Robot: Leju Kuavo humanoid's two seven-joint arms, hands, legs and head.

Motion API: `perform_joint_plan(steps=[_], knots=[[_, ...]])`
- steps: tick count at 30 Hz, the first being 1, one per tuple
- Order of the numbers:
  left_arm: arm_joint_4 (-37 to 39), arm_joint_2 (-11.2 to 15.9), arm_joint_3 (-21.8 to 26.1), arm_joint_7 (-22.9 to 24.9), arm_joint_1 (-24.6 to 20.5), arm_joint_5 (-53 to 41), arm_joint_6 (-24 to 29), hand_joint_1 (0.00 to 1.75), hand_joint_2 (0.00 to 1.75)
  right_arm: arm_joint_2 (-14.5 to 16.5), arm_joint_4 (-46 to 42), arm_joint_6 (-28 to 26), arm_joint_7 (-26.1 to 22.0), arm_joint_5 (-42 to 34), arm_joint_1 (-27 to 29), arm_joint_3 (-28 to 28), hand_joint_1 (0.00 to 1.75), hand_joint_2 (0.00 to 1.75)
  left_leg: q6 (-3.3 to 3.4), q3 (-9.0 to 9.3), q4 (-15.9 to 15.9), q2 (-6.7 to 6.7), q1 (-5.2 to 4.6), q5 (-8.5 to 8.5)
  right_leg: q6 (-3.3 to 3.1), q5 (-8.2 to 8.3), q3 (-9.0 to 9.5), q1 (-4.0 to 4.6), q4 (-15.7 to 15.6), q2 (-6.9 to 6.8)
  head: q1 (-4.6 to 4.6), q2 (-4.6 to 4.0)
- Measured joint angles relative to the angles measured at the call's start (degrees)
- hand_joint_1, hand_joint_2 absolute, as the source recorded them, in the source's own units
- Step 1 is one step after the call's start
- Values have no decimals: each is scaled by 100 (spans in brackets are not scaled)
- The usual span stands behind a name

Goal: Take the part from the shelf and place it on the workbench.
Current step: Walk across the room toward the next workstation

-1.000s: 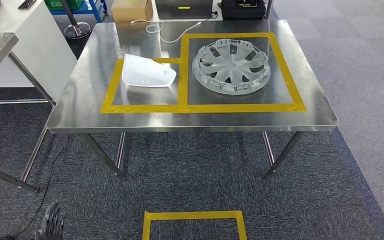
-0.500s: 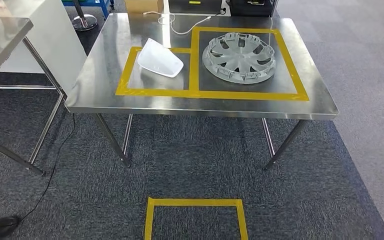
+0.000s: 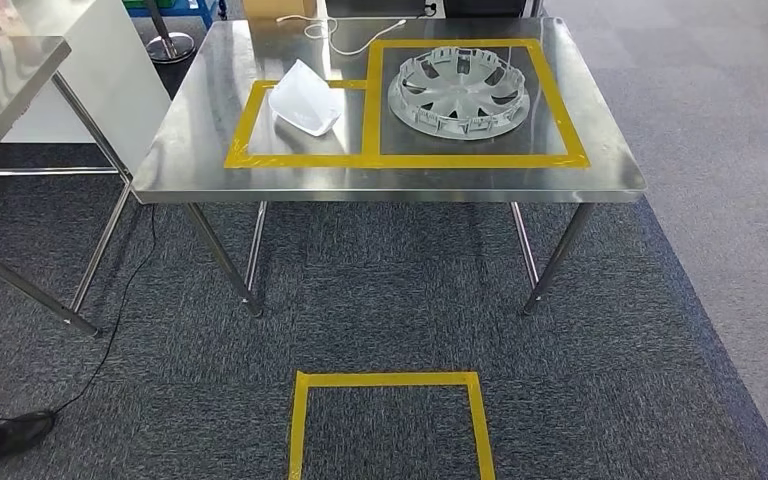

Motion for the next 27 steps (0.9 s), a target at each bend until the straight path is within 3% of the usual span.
perform_joint_plan(steps=[1,3,4,5,7,8,10,11,12,14,15,16,17,18,20,22,23,25,26,27], knots=[[7,-1,2,-1,-3,0,-1,0,0,-1,0,0,0,0,4,0,0,0,-15,8,240,0,9,-41,7,59,-110,3,34,-3,1,0],[13,-1,4,-2,-12,1,0,0,0,-1,0,0,7,0,5,0,0,0,-15,278,183,0,19,207,31,154,-323,6,125,-5,-1,0],[13,-1,7,-2,-20,0,2,0,0,-1,0,0,23,0,0,0,0,0,4,551,-118,-2,19,347,46,193,-414,5,176,-4,-2,0],[13,1,9,3,-33,-8,5,0,0,4,0,1,48,0,-5,0,0,0,33,883,-552,-4,7,370,68,227,-488,12,225,-2,-3,0],[14,3,13,17,-65,-44,12,0,0,13,0,2,111,0,-13,0,0,0,95,1366,-1279,-5,-21,248,129,298,-571,19,291,-8,2,0],[14,3,13,28,-76,-74,15,0,0,19,0,4,138,1,-15,0,0,0,125,1453,-1456,-4,-41,180,166,339,-590,16,300,-14,1,1],[18,3,12,51,-79,-130,16,0,0,22,0,11,167,2,-17,1,0,0,205,1400,-1501,11,-47,244,242,407,-609,-7,299,-18,1,1],[21,4,11,68,-82,-157,16,0,0,25,0,15,173,3,-17,2,0,0,260,1356,-1516,23,-41,309,271,335,-641,-14,347,-4,1,1],[25,8,11,83,-85,-177,16,0,0,29,0,17,173,3,-16,2,0,0,314,1297,-1536,36,-32,383,295,160,-695,-22,476,14,9,0],[29,15,11,105,-87,-201,16,0,0,39,1,21,173,5,-14,2,0,0,382,1134,-1547,50,-31,527,328,-413,-865,-35,1037,44,27,0],[29,19,12,107,-86,-209,16,0,0,45,2,23,173,5,-13,2,0,0,390,1048,-1538,52,-37,590,344,-648,-946,-41,1389,47,33,0],[30,21,13,108,-84,-216,15,0,0,49,2,25,173,6,-12,2,0,0,386,958,-1523,53,-42,653,359,-756,-983,-44,1678,49,33,0],[31,24,13,108,-83,-221,15,0,0,52,2,26,173,7,-12,2,0,0,374,865,-1500,53,-45,712,368,-726,-946,-45,1819,50,33,0],[32,25,13,108,-84,-225,14,0,0,54,2,25,173,7,-13,2,0,0,361,776,-1470,53,-46,762,369,-590,-810,-46,1755,49,34,0],[33,25,13,108,-86,-228,11,0,0,54,2,21,173,7,-18,2,0,0,323,612,-1396,51,-44,842,347,-315,-271,-45,1086,51,35,0],[34,25,12,108,-88,-231,9,0,0,55,2,19,173,7,-25,2,0,0,264,506,-1327,47,-55,908,294,-308,214,-21,313,59,33,0],[35,25,11,109,-89,-231,9,0,0,55,2,20,172,7,-29,2,0,0,227,477,-1312,47,-58,947,260,-349,320,-4,108,64,37,1],[38,27,11,109,-87,-230,9,0,0,60,3,20,172,7,-28,3,0,0,150,451,-1312,44,-53,1020,174,-306,287,4,42,59,47,1],[38,31,11,109,-84,-229,9,0,0,67,3,21,172,7,-30,4,0,0,114,425,-1280,35,-43,980,123,-256,251,-4,32,45,50,1],[40,36,11,110,-79,-229,9,0,0,75,4,21,173,7,-33,4,0,0,78,378,-1165,24,-36,826,69,-194,201,-14,17,31,37,0]])
